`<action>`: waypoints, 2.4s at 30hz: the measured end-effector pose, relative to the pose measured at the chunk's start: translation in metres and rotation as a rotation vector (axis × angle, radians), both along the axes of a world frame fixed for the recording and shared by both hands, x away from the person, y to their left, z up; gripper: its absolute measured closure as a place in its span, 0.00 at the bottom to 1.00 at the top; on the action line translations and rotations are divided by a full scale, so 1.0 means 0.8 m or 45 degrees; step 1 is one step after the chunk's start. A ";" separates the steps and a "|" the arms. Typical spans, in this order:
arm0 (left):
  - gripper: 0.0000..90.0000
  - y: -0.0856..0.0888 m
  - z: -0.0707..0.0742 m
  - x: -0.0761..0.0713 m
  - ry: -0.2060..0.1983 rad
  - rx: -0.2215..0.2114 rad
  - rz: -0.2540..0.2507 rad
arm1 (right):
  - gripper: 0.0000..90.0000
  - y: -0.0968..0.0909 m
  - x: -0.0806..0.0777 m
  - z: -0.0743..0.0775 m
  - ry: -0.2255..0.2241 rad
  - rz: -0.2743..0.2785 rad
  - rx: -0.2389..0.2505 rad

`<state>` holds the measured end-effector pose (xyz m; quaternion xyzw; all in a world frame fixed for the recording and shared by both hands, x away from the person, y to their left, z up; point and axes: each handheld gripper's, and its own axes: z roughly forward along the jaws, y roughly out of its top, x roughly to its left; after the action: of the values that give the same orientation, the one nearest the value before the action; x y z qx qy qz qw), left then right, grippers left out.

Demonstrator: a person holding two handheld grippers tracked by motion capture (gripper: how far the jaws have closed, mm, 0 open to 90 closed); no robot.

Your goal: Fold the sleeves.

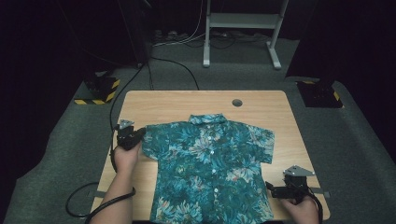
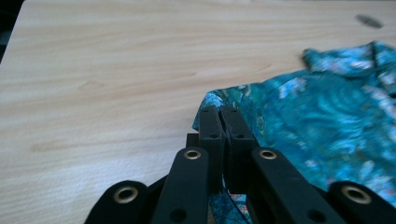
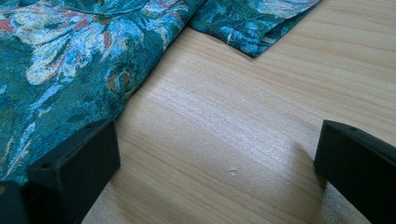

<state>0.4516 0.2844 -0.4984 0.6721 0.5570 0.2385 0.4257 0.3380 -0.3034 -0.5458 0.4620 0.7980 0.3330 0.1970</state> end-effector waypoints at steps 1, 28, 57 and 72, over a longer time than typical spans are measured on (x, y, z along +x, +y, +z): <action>0.98 -0.003 0.003 -0.001 -0.011 -0.001 -0.004 | 0.00 0.000 0.000 0.000 0.000 0.000 0.000; 0.98 -0.104 0.030 -0.012 -0.081 -0.076 -0.163 | 0.00 0.000 0.000 0.000 -0.001 0.008 -0.001; 0.75 -0.182 -0.019 0.002 0.014 -0.051 -0.189 | 0.00 0.001 0.000 0.000 0.000 0.018 0.000; 0.23 -0.177 0.004 0.005 -0.033 -0.037 -0.211 | 0.00 0.001 0.000 0.000 0.000 0.018 0.000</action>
<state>0.4559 0.1424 -0.4953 0.7065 0.4973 0.2030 0.4608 0.3376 -0.3029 -0.5458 0.4564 0.8012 0.3344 0.1946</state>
